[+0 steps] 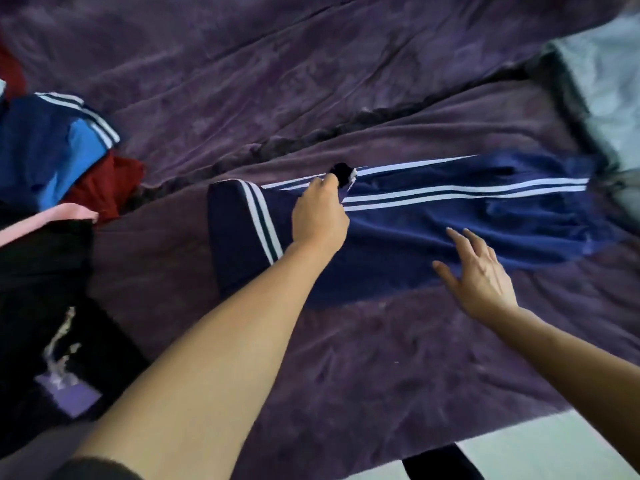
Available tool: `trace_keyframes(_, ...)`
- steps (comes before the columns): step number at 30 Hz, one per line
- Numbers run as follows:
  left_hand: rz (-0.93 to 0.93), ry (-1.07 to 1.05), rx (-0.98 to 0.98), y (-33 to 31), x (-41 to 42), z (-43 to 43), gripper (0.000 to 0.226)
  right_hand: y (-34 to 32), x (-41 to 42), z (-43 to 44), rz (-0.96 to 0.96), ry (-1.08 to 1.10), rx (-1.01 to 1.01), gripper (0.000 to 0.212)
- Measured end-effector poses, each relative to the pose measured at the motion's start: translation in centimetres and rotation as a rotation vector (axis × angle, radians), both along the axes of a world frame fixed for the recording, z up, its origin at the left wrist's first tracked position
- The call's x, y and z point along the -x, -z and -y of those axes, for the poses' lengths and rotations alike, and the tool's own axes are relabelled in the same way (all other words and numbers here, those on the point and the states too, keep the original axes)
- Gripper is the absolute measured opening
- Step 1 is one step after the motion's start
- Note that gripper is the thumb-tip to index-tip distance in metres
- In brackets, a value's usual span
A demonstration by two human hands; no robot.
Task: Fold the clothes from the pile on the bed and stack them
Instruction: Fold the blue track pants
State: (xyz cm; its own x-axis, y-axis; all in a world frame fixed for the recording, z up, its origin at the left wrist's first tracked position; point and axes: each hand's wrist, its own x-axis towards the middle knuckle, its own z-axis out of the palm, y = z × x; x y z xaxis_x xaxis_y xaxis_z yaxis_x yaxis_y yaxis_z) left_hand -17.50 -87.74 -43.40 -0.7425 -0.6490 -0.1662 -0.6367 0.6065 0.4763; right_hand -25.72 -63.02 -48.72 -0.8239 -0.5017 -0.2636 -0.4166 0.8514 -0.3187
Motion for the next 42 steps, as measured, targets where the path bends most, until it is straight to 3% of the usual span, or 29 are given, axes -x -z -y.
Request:
trace_keyframes(3, -0.078, 0.141, -0.267, 1.4, 3.5, -4.6, 0.051, -0.1, 3.8, -5.0, -0.016, 0.022, -0.027, 0.062)
trace_keyframes(5, -0.085, 0.188, -0.329, 2.5, 3.7, -6.4, 0.056, 0.1, 5.8, -7.2, -0.03, 0.029, -0.026, 0.061)
trace_keyframes(7, -0.053, 0.144, -0.166, 4.0, 2.7, -6.4, 0.049, 0.5, 8.0, -8.8, -0.084, 0.035, -0.015, 0.06)
trace_keyframes(10, 0.151, 0.092, 0.183, 6.7, 0.5, -4.9, 0.048, 1.4, 11.7, -10.0, -0.198, 0.07, -0.018, 0.061)
trace_keyframes(14, 0.426, 0.08, 0.12, 10.2, 0.0, -6.2, 0.07, 3.6, 16.3, -10.8, -0.204, 0.149, -0.1, 0.066)
trace_keyframes(16, 0.299, -0.007, 0.016, 11.1, 0.5, -7.8, 0.074, 4.6, 17.7, -11.3, -0.144, 0.179, -0.148, 0.068)
trace_keyframes(18, 0.044, -0.13, -0.028, 10.7, 0.8, -8.3, 0.064, 5.2, 18.0, -12.0, -0.096, 0.179, -0.166, 0.069)
trace_keyframes(22, -0.136, 0.058, 0.026, 7.2, 4.1, -6.9, 0.042, 4.6, 17.3, -11.8, -0.1, 0.169, -0.167, 0.071)
trace_keyframes(25, -0.298, 0.146, -0.004, 4.1, 8.6, -5.3, 0.037, 2.9, 15.1, -9.5, -0.244, -0.004, -0.079, 0.064)
trace_keyframes(27, -0.37, 0.009, 0.025, 3.0, 10.3, -3.4, 0.033, 1.6, 12.6, -6.8, -0.233, -0.15, 0.062, 0.052)
trace_keyframes(29, -0.314, -0.161, 0.063, 3.0, 9.4, -1.4, 0.027, 0.7, 9.8, -3.3, -0.093, -0.248, 0.151, 0.037)
trace_keyframes(31, -0.176, -0.19, 0.096, 3.9, 5.9, 0.0, 0.019, 0.9, 7.4, 0.7, 0.021, -0.304, 0.2, 0.031)
trace_keyframes(33, 0.024, -0.047, 0.138, 5.3, 1.2, -0.1, 0.015, 1.8, 5.8, 4.4, 0.079, -0.303, 0.224, 0.038)
trace_keyframes(34, 0.172, 0.065, 0.162, 5.9, -1.0, -0.4, 0.024, 2.4, 5.4, 6.0, 0.107, -0.289, 0.195, 0.044)
trace_keyframes(36, 0.471, 0.243, 0.203, 7.4, -5.1, -0.9, 0.046, 3.7, 4.6, 8.4, 0.113, -0.317, 0.03, 0.049)
trace_keyframes(37, 0.534, 0.264, 0.227, 8.1, -6.7, -0.7, 0.046, 4.2, 4.3, 9.1, 0.084, -0.338, -0.044, 0.041)
trace_keyframes(39, 0.518, 0.215, 0.261, 8.5, -8.5, 0.4, 0.027, 4.3, 3.8, 9.0, 0.04, -0.318, -0.041, 0.027)
trace_keyframes(42, 0.352, 0.222, 0.278, 8.2, -10.1, 2.0, 0.009, 3.0, 3.0, 6.2, -0.015, -0.299, 0.119, 0.019)
